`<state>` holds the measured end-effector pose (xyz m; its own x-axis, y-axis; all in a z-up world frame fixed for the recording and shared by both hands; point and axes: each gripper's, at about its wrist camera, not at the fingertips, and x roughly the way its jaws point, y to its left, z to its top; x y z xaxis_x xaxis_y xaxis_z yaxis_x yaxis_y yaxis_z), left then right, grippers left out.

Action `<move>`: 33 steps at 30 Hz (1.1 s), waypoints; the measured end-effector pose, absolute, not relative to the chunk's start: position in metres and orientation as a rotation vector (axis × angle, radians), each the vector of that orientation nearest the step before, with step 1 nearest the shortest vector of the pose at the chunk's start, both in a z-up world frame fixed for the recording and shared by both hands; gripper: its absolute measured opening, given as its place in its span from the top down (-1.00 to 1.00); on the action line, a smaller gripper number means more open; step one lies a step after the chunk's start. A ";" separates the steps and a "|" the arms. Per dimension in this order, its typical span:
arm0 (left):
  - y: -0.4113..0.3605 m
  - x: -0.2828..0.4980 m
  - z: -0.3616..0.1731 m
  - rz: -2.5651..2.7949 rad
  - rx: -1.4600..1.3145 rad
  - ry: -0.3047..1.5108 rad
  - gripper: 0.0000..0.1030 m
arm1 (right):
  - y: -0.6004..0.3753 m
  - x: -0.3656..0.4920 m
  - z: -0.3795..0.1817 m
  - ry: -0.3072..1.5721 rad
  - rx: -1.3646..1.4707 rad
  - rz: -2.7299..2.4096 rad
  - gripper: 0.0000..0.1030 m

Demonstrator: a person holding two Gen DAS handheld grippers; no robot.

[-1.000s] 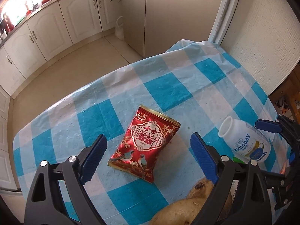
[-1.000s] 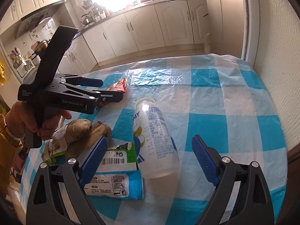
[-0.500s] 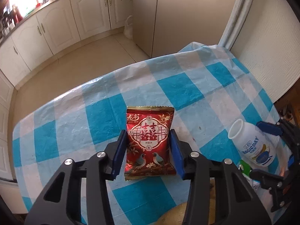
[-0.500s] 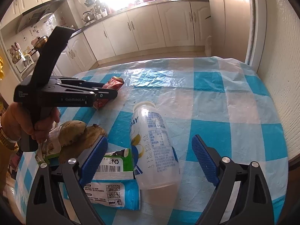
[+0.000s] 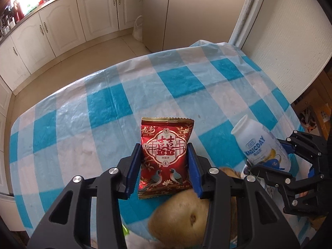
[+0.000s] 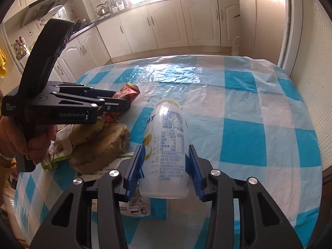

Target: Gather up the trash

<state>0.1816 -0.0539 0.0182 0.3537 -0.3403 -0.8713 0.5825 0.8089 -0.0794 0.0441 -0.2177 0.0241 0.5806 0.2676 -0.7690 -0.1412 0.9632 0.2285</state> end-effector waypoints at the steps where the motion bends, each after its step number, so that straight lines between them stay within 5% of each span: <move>1: -0.053 0.178 0.018 -0.602 0.258 1.051 0.14 | -0.217 0.042 0.024 0.920 0.150 0.246 0.14; 33: -0.011 0.006 0.029 -0.565 0.107 1.007 0.16 | -0.166 -0.104 0.042 0.876 0.184 0.322 0.15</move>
